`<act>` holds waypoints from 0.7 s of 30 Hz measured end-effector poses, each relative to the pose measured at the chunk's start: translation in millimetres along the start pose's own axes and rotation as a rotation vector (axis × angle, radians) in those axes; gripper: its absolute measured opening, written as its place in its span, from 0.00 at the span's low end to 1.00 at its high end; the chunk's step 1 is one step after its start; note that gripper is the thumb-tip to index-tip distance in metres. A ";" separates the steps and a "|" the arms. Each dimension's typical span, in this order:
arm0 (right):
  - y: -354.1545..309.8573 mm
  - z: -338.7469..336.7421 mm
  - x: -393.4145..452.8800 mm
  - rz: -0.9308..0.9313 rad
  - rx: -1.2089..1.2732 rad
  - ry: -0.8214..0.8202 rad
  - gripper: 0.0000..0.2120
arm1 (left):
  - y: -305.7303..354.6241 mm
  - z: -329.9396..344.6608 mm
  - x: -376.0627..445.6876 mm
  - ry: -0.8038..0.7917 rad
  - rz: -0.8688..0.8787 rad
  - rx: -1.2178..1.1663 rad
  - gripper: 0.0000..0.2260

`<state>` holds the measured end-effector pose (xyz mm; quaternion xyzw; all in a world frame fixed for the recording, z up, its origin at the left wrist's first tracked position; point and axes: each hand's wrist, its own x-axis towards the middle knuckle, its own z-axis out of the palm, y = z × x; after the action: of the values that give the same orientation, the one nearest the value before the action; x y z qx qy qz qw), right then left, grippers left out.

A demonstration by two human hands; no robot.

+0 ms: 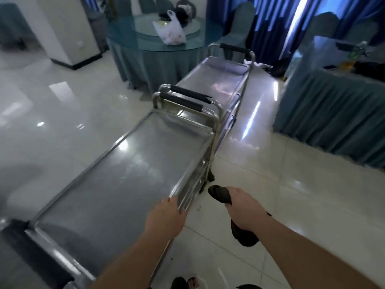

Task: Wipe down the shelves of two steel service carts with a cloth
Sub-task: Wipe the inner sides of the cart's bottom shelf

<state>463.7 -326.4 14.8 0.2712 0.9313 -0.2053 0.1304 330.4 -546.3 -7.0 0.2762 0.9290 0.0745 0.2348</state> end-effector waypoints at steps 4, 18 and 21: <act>-31.0 0.9 45.0 -0.175 -0.058 -0.093 0.16 | -19.6 6.2 1.0 0.026 -0.138 -0.101 0.19; -65.5 26.9 141.4 -0.835 -0.351 -0.456 0.19 | 34.2 70.5 -44.7 0.129 -0.830 -0.224 0.19; -56.5 37.0 133.9 -0.866 -0.350 -0.518 0.19 | 58.5 96.6 -70.3 0.106 -0.913 -0.273 0.19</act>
<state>327.3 -326.1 -47.6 -0.2233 0.9156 -0.1422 0.3027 456.3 -535.1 -48.4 -0.1976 0.9478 0.0990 0.2301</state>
